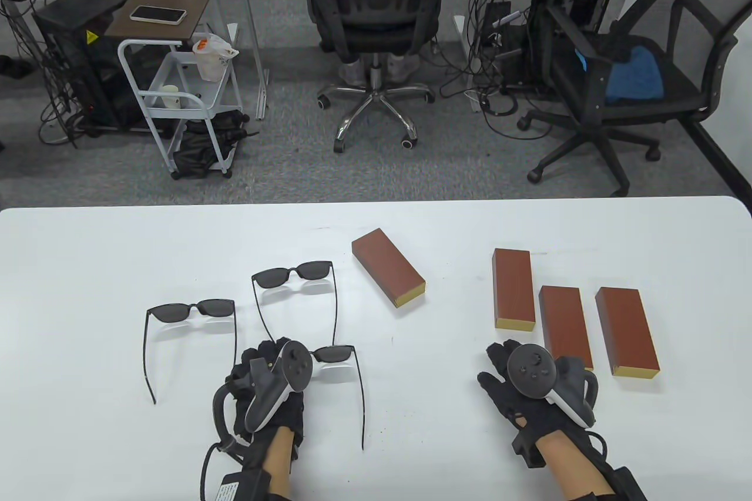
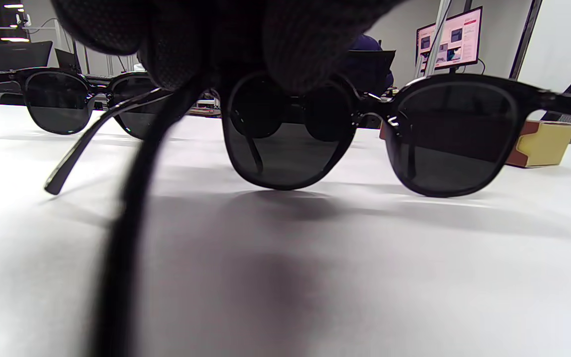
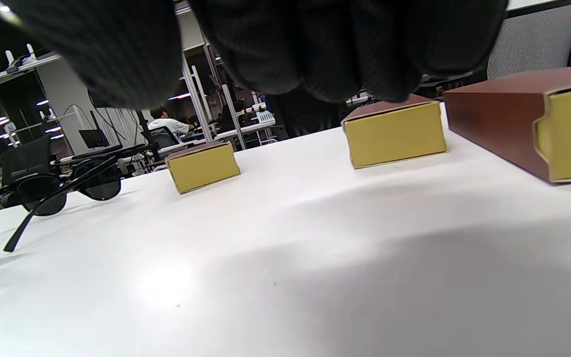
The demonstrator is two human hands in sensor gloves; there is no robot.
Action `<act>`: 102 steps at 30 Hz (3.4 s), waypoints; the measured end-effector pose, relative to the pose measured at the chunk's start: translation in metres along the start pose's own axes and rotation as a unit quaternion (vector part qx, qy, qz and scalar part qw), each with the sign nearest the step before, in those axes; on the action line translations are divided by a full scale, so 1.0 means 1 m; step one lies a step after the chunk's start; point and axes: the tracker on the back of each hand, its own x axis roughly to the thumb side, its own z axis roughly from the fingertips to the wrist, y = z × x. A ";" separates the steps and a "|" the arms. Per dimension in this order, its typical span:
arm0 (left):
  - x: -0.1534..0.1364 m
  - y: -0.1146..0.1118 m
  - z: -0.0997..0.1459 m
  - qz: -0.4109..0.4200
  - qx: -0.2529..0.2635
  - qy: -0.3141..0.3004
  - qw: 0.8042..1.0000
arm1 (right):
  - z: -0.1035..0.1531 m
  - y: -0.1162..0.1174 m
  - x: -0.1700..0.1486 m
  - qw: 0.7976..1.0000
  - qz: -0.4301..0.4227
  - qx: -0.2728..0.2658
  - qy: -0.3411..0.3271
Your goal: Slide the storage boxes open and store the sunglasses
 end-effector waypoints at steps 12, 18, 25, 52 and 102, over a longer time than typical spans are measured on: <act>-0.001 0.003 -0.002 0.007 0.022 -0.004 1.000 | 0.001 0.006 0.005 1.000 0.022 0.010 -0.009; -0.004 0.005 -0.003 0.027 0.023 -0.004 0.999 | 0.001 0.010 0.008 0.999 0.035 0.017 -0.014; -0.001 0.008 -0.001 0.020 0.046 -0.023 0.998 | 0.000 0.011 0.010 0.999 0.036 0.014 -0.021; 0.082 0.052 0.047 0.120 0.111 -0.238 0.958 | 0.001 0.002 0.019 0.949 -0.279 -0.028 -0.146; 0.064 0.004 0.034 0.692 -0.163 -0.184 0.679 | 0.010 0.005 -0.002 0.813 -0.573 -0.060 0.083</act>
